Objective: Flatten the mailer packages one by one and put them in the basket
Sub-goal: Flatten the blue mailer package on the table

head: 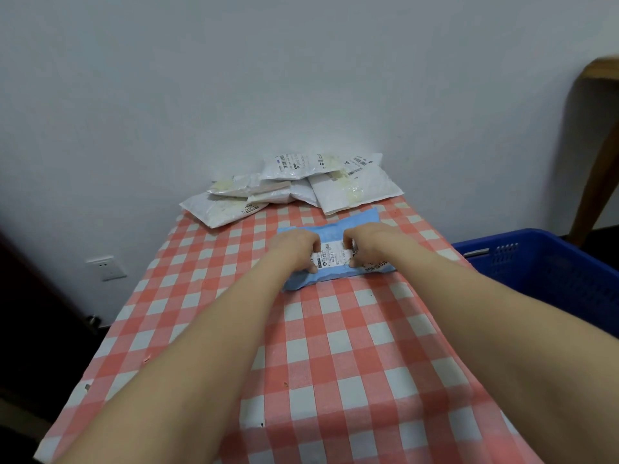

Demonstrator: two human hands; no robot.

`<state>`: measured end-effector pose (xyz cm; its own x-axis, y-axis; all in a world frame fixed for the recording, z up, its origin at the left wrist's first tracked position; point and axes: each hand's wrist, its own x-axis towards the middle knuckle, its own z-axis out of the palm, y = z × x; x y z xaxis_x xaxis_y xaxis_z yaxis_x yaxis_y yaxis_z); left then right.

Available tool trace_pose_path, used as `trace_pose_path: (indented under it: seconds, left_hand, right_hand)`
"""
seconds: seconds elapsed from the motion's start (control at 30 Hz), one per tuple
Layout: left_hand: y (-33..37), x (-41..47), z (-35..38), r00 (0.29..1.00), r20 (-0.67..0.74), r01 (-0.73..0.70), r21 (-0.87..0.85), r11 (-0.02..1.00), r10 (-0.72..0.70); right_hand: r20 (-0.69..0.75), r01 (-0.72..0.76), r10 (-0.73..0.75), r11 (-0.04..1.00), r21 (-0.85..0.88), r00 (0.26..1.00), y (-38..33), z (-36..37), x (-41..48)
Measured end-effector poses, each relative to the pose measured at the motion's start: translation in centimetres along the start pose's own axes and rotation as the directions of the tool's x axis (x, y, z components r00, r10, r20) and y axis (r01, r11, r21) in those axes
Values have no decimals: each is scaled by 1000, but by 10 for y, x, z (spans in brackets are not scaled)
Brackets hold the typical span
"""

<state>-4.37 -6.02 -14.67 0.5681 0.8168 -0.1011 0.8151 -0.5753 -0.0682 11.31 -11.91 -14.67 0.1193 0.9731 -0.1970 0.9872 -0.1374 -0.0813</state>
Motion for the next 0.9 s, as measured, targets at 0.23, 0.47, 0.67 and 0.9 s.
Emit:
trace_pose_path:
  seconds: [0.23,0.47,0.67,0.9]
  left_hand:
    - [4,-3,-1,989,-140,-48,15,999,49]
    - [-7,-2,-24,1000,-7,-11,-156,988,10]
    - [-6,7,-10,998,-23,47,-92,995,-50]
    - [-9,14,-1,996,-1,88,-153,984,-90]
  right_hand:
    - [24,20,-20,1000,3,999,-4,-9,-8]
    - [-35,34,-27,979,200,999,6,-26,-14]
    - [-9,-4,5,995,104,1000,-4,-15,-1]
    - [5,-36,35,997,65,999,-4,-9,8]
